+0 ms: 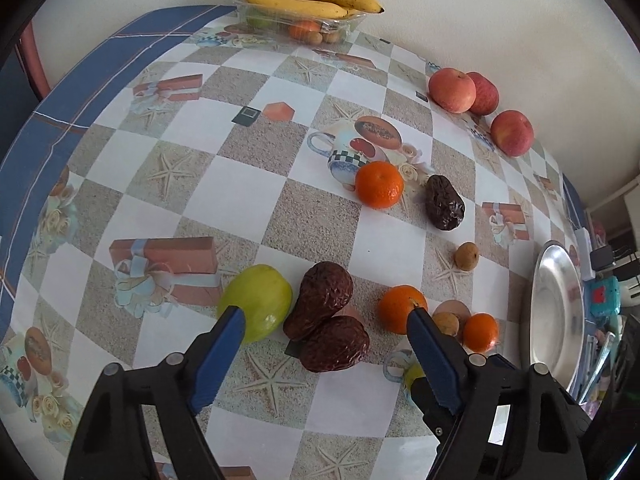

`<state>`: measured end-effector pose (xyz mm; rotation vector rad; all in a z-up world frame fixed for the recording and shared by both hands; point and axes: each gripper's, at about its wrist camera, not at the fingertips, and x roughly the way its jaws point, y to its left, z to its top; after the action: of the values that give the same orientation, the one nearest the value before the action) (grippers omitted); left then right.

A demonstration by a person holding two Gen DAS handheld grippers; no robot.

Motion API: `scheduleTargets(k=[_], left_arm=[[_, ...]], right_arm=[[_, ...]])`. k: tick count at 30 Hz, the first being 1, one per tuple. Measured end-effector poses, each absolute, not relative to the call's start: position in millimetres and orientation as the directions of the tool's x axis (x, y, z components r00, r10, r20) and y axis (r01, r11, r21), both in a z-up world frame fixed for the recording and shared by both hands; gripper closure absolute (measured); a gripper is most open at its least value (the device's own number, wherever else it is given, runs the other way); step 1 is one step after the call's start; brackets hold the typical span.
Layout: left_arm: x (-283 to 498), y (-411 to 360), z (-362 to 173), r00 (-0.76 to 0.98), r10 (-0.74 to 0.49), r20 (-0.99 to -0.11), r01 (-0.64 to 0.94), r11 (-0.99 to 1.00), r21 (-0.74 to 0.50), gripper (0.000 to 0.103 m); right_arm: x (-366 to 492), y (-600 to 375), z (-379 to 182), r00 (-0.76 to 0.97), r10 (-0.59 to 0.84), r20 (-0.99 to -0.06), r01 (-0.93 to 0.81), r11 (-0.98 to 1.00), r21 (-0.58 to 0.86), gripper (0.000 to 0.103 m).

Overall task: Organize fruits
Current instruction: 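Grasp the green pear with the right gripper while the left gripper grasps a dark date, then carry the pear into the steel bowl and release it while the left gripper drops the date there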

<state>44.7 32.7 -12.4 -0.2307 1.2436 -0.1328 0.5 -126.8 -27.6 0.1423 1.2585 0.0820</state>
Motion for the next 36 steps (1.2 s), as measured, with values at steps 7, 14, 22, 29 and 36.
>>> scheduleTargets(k=[7, 14, 22, 29, 36], left_arm=[[35, 27, -15, 0.283, -0.286, -0.915, -0.015, 0.953, -0.302, 0.025], [35, 30, -26, 0.243, -0.299, -0.923, -0.072, 0.943, -0.324, 0.041], [37, 36, -40, 0.203, -0.347, -0.915, -0.135, 0.916, -0.378, 0.047], [38, 36, -45, 0.188, -0.339, -0.922, -0.145, 0.919, -0.367, 0.058], [35, 40, -40, 0.208, -0.337, -0.918, -0.146, 0.918, -0.370, 0.059]], right_arm=[[0, -125, -36, 0.276, 0.134, -0.952, 0.012, 0.990, 0.143, 0.026], [-1, -125, -39, 0.261, 0.141, -0.955, 0.008, 0.989, 0.148, 0.027], [0, -124, -41, 0.246, 0.150, -0.957, -0.002, 0.988, 0.155, 0.041], [-2, -122, -39, 0.251, 0.152, -0.956, -0.014, 0.988, 0.153, 0.047], [-2, -122, -38, 0.258, 0.154, -0.954, -0.010, 0.988, 0.157, 0.047]])
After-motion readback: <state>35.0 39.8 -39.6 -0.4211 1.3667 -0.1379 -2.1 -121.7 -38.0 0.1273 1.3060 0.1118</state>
